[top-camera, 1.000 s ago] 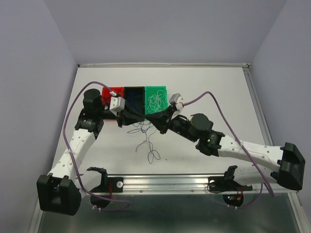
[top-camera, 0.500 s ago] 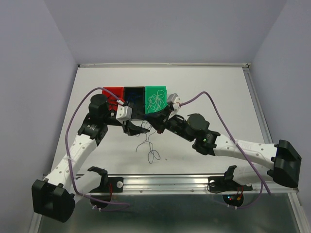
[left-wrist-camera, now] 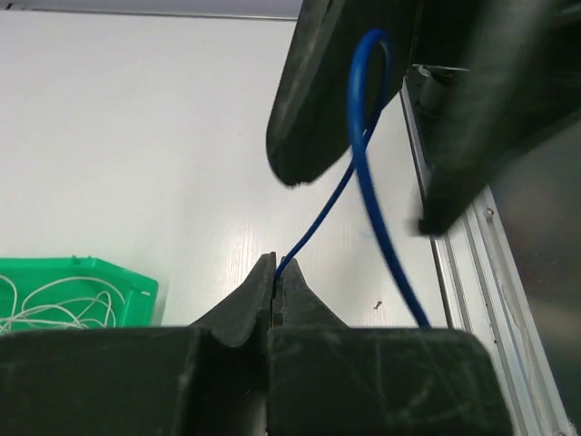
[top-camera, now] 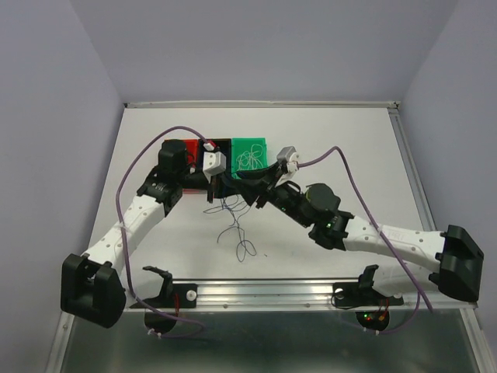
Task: Untangle the cables
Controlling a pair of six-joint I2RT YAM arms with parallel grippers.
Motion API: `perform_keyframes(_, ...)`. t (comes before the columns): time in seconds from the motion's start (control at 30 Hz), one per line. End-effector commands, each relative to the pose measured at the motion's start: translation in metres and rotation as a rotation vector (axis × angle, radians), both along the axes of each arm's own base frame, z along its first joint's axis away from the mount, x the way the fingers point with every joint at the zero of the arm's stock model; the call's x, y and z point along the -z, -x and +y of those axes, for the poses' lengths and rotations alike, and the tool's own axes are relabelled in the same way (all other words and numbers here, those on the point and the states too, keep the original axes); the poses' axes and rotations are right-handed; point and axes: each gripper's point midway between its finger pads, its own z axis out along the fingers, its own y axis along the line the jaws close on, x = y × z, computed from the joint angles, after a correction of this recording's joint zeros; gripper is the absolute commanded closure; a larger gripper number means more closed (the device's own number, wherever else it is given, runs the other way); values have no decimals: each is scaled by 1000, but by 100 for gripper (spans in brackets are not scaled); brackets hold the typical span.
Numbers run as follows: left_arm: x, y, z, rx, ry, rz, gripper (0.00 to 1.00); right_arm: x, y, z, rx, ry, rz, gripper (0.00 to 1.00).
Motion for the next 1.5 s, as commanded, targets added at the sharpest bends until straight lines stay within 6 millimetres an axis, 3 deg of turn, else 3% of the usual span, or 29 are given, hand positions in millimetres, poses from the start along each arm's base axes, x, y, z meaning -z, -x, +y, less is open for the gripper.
perform_keyframes(0.0,-19,-23,2,-67,-18,2,100,-17,-15,-30,159,-110,10,49)
perform_keyframes(0.03,-18,-26,3,-77,-30,33,100,-13,-19,-37,198,-111,24,36)
perform_keyframes(0.17,-23,-49,15,-157,-24,97,100,-3,-24,-47,245,-107,47,18)
perform_keyframes(0.3,-27,-79,37,-280,-8,119,100,4,-25,-55,275,-113,67,16)
perform_keyframes(0.37,-31,-85,42,-287,-2,107,100,6,-26,-59,288,-117,74,16)
perform_keyframes(0.53,-30,-122,57,-426,-25,82,100,15,-23,-70,304,-122,90,16)
perform_keyframes(0.77,-12,-183,67,-569,-77,114,100,23,-20,-81,313,-132,98,16)
perform_keyframes(0.8,2,-196,69,-601,-98,145,100,24,-19,-84,317,-132,100,16)
perform_keyframes(0.87,1,-213,72,-645,-108,144,100,26,-18,-87,321,-134,102,16)
perform_keyframes(0.97,16,-234,73,-685,-129,190,100,26,-16,-92,321,-143,99,16)
perform_keyframes(1.0,30,-243,76,-712,-151,216,100,26,-14,-95,320,-147,99,16)
perform_keyframes(1.1,46,-264,81,-800,-191,236,100,27,-11,-99,319,-155,100,16)
perform_keyframes(1.13,61,-271,82,-817,-210,270,100,27,-11,-101,318,-157,100,16)
perform_keyframes(1.3,117,-285,95,-986,-360,306,100,29,-8,-107,318,-168,101,16)
perform_keyframes(1.43,151,-283,98,-1109,-506,303,100,31,-7,-107,315,-167,105,16)
perform_keyframes(1.47,148,-287,95,-1120,-517,298,100,31,-8,-106,318,-167,107,16)
